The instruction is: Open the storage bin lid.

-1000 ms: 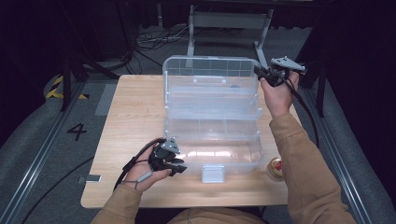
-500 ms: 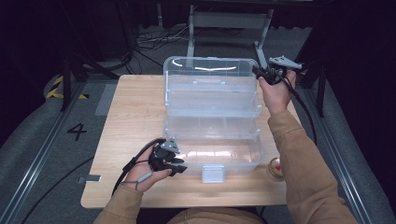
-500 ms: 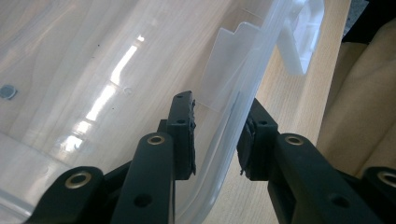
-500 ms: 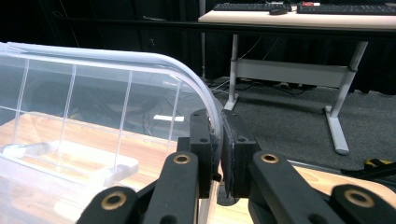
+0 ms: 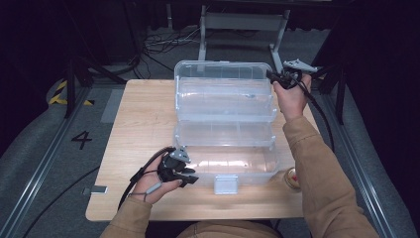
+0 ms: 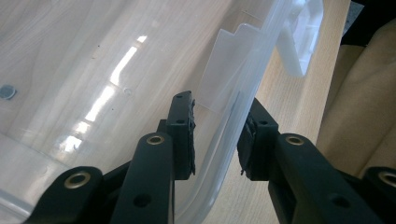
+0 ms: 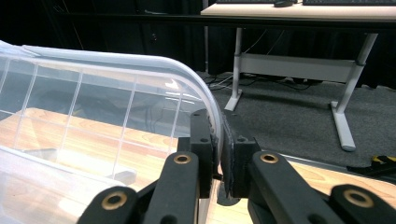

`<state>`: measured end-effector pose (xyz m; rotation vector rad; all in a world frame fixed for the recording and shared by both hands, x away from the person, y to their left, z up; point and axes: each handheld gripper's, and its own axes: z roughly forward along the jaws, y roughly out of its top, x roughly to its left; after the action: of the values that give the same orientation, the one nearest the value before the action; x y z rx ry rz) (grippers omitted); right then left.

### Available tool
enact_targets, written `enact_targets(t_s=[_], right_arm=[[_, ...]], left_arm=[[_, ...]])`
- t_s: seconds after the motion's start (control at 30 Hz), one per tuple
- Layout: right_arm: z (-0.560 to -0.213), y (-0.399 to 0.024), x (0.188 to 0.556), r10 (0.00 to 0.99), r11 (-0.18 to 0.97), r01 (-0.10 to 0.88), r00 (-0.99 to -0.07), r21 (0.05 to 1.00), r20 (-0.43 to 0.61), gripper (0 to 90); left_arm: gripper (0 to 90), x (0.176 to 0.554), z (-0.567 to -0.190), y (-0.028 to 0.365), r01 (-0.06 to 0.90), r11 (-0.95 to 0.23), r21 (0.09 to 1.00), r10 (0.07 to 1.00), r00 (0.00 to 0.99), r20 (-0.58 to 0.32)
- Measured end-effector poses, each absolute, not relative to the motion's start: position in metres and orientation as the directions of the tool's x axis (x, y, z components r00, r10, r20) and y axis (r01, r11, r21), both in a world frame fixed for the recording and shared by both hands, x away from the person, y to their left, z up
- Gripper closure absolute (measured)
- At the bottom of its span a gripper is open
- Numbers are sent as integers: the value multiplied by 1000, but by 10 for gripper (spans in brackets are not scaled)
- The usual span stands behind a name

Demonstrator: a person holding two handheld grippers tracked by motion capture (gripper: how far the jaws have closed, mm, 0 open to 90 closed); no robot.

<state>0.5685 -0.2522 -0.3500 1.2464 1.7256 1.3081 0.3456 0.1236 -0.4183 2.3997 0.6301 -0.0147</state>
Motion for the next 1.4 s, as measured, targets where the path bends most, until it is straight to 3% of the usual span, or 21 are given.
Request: enact_targets(t_s=[1.4], right_arm=[[-368,-256,594,922,41,388,-369,921,114,842]], left_arm=[[700,347,-418,123,452,-677,581,434,883,-182]])
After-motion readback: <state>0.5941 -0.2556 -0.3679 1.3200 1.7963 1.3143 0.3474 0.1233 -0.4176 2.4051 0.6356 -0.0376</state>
